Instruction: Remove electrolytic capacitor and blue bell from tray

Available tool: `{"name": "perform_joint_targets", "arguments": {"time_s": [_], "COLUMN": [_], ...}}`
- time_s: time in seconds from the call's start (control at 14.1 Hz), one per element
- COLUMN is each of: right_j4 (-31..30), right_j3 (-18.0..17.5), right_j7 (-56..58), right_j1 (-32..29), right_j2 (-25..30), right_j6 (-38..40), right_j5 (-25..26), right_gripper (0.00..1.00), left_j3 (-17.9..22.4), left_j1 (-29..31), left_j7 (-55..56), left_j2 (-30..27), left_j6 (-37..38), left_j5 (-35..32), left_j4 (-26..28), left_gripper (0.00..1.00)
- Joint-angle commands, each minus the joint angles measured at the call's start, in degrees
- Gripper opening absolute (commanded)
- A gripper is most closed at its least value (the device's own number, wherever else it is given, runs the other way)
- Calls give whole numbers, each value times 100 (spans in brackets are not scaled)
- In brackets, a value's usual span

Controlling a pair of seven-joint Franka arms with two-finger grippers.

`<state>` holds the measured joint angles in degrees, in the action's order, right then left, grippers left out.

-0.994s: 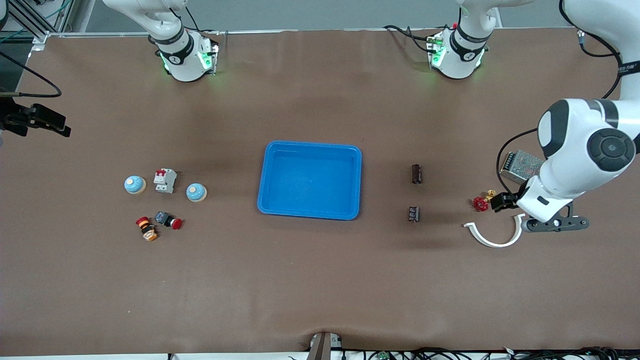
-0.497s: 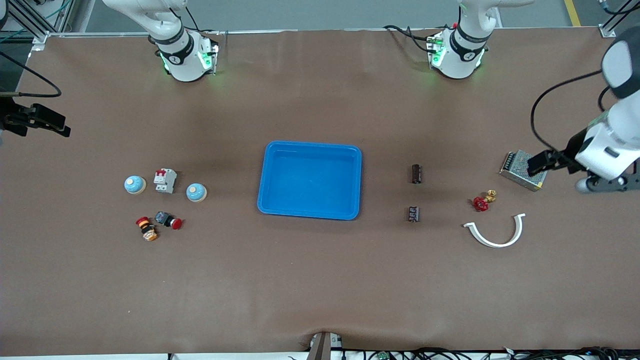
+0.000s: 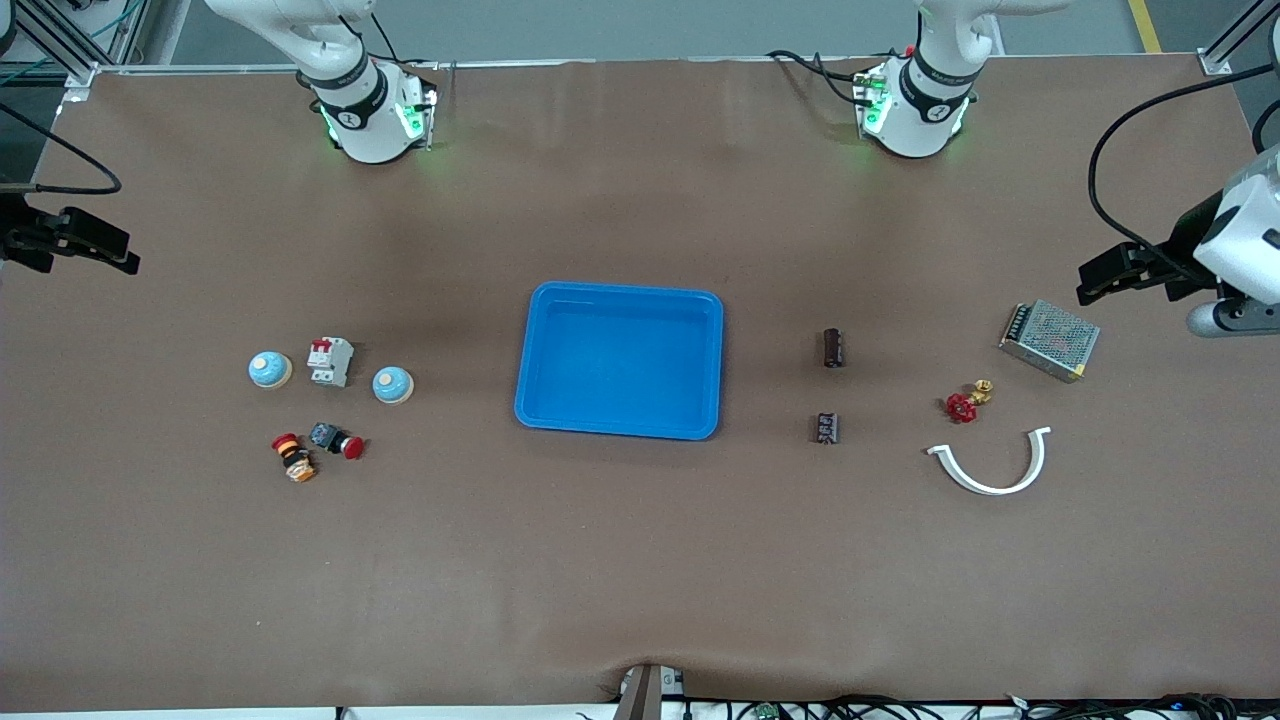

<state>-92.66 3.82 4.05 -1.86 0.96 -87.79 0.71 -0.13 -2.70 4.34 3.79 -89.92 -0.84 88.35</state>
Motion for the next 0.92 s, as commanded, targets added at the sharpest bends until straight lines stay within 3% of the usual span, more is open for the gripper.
{"name": "perform_joint_targets", "arguments": {"time_s": [0.0,0.85], "right_j4": [-15,-16], "right_j3": [-48,-48], "right_j7": [-53,-62], "right_j1": [-43,-34], "right_j2": [71,71], "right_j6": [-10,-1], "right_j5": [-106,-97], "right_gripper": [100,100], "left_j3": [13,4], "left_j1": [-99,-90], "left_j7": [22,155], "left_j2": [-106,-88], "left_j6": [124,106], "left_j5": [84,119], "left_j4": [-90,-231], "left_gripper": [100,100]}}
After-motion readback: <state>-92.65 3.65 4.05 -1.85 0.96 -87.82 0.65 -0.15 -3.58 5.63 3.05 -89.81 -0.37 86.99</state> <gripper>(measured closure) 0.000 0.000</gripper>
